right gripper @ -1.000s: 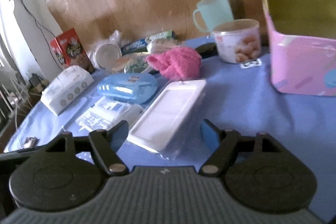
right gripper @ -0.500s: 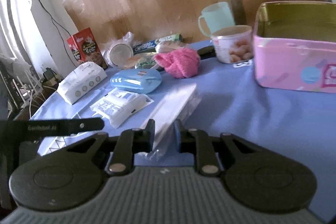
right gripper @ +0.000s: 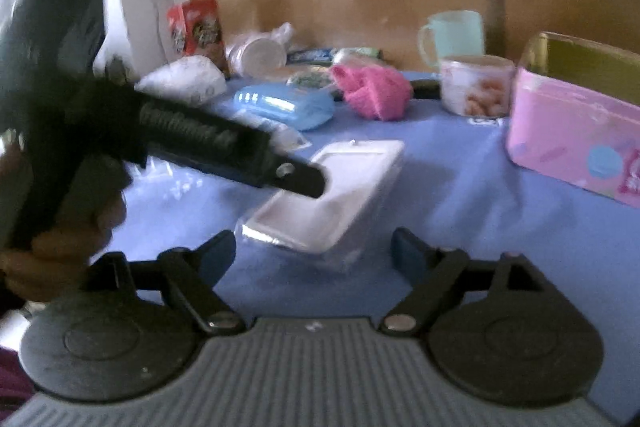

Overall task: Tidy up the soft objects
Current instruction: 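Grasp the white card holder with the left tool and lift it, then carry the card holder into the pink tin and open the left tool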

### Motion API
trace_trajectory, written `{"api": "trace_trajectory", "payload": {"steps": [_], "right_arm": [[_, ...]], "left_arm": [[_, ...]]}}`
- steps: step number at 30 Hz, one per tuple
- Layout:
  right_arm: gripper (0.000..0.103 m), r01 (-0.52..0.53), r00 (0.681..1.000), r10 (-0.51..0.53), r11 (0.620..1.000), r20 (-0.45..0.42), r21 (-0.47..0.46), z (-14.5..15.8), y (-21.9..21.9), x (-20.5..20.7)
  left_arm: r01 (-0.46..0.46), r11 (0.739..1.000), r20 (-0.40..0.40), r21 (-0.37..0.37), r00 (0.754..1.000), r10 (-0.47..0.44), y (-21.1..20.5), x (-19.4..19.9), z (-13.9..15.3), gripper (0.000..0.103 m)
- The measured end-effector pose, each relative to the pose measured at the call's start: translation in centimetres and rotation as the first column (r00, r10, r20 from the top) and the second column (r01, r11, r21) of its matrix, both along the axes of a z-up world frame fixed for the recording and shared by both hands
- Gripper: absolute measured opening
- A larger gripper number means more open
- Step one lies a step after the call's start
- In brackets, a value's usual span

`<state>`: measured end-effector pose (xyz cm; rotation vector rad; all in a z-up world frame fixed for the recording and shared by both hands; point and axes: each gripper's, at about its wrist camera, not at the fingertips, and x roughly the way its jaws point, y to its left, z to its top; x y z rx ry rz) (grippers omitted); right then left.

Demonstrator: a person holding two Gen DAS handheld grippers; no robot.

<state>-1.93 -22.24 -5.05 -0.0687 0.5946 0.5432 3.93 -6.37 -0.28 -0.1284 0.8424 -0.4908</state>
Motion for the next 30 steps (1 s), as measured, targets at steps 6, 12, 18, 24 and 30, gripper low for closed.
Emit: {"api": "trace_trajectory", "payload": {"steps": [6, 12, 18, 24, 30], "right_arm": [[0.059, 0.043, 0.997, -0.041, 0.999, 0.064, -0.027, 0.2, 0.2, 0.4], [0.059, 0.127, 0.964, -0.120, 0.992, 0.236, -0.014, 2.6, -1.3, 0.1], [0.059, 0.254, 0.904, -0.243, 0.967, 0.352, 0.015, 5.5, -5.7, 2.0], [0.058, 0.404, 0.846, -0.391, 0.914, 0.362, 0.044, 6.9, -10.9, 5.0], [0.081, 0.548, 0.810, -0.530, 0.836, 0.251, -0.003, 4.9, -14.3, 8.6]], "left_arm": [[0.000, 1.000, 0.014, 0.001, 1.000, 0.000, -1.1, 0.3, 1.4, 0.047], [0.057, 0.998, 0.143, 0.008, 0.988, -0.058, -3.9, 0.5, 5.6, 0.047], [0.150, 0.989, 0.259, 0.009, 0.955, -0.147, -9.9, 2.5, 9.4, 0.047], [0.222, 0.975, 0.297, 0.004, 0.931, -0.214, -16.6, 4.9, 9.8, 0.047], [0.186, 0.982, 0.297, -0.028, 0.940, -0.170, -16.6, 5.0, 8.6, 0.048]]}}
